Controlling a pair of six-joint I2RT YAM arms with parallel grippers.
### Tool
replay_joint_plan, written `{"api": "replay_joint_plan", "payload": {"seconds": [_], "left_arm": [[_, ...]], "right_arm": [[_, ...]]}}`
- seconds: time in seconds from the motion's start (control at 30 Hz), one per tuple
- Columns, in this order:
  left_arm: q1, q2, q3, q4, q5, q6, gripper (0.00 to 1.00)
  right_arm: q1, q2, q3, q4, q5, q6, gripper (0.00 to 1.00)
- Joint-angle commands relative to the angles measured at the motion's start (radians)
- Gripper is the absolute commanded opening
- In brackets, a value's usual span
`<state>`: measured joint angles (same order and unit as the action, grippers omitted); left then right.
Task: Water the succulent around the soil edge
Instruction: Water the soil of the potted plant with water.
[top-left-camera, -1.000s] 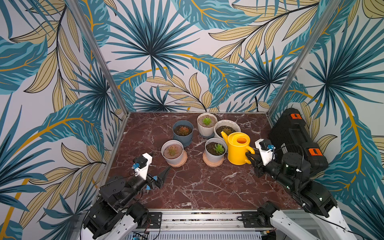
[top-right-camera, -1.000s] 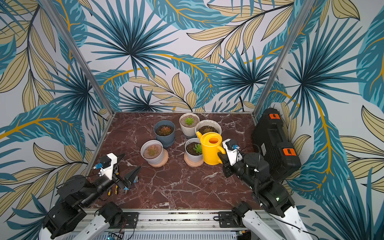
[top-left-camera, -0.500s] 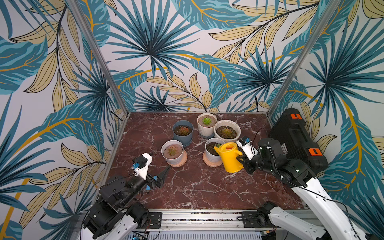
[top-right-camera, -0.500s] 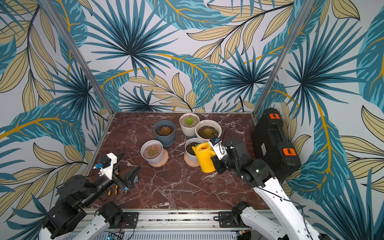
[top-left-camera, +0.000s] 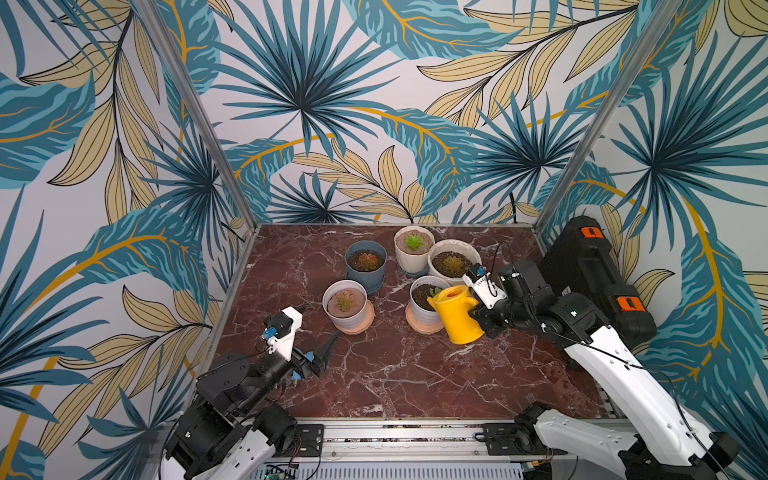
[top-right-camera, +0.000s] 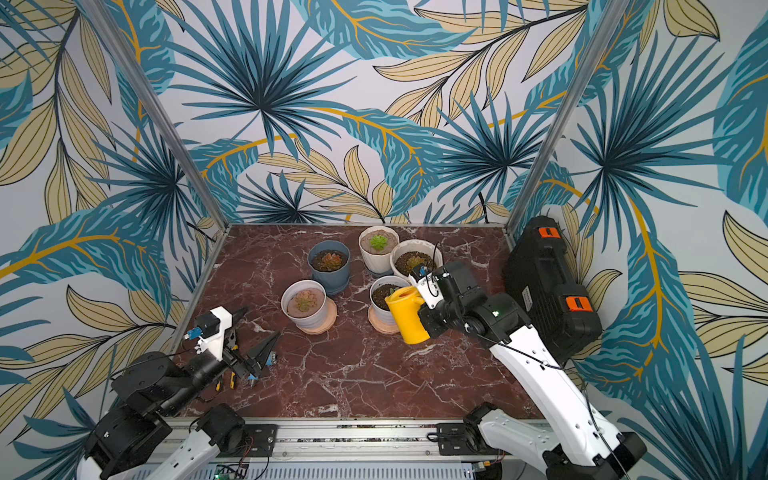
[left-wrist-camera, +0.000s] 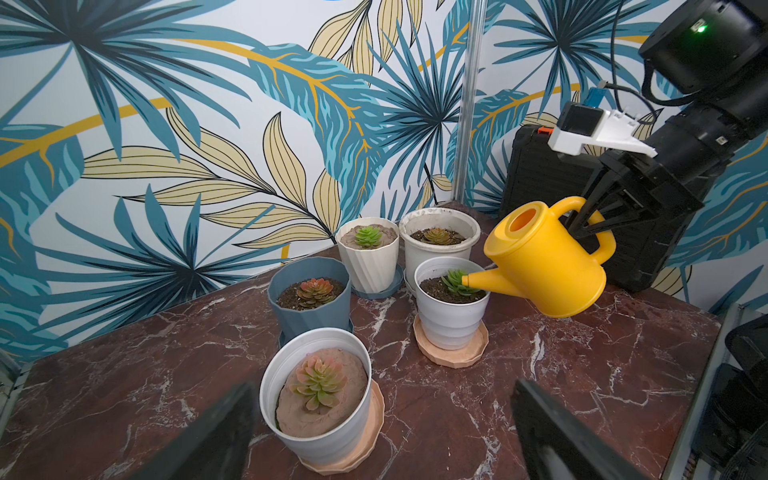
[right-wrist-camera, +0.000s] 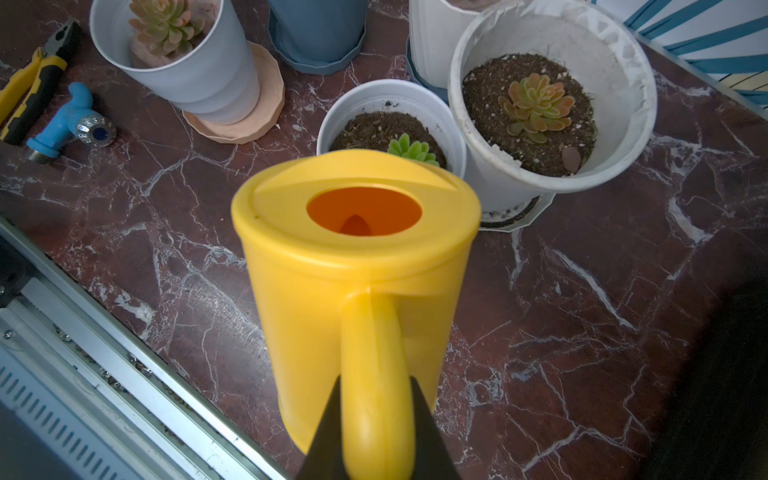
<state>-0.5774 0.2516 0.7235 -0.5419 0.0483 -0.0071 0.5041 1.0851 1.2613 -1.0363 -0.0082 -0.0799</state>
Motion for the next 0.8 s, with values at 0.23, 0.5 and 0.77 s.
{"api": "replay_joint_plan", "payload": {"seconds": [0.23, 0.5, 0.77], "left_arm": [[-0.001, -0.023, -0.014, 0.011, 0.012, 0.007, 1.0], [-0.001, -0.034, -0.014, 0.01, 0.015, 0.007, 1.0], [-0.001, -0.044, -0.014, 0.01, 0.015, 0.007, 1.0]], "right_arm": [[0.011, 0.085, 0.094, -0.08, -0.004, 0.0, 0.0], [0.031, 0.132, 0.148, -0.124, 0.009, 0.007, 0.0], [0.063, 0.188, 0.215, -0.174, 0.071, 0.022, 0.0]]}}
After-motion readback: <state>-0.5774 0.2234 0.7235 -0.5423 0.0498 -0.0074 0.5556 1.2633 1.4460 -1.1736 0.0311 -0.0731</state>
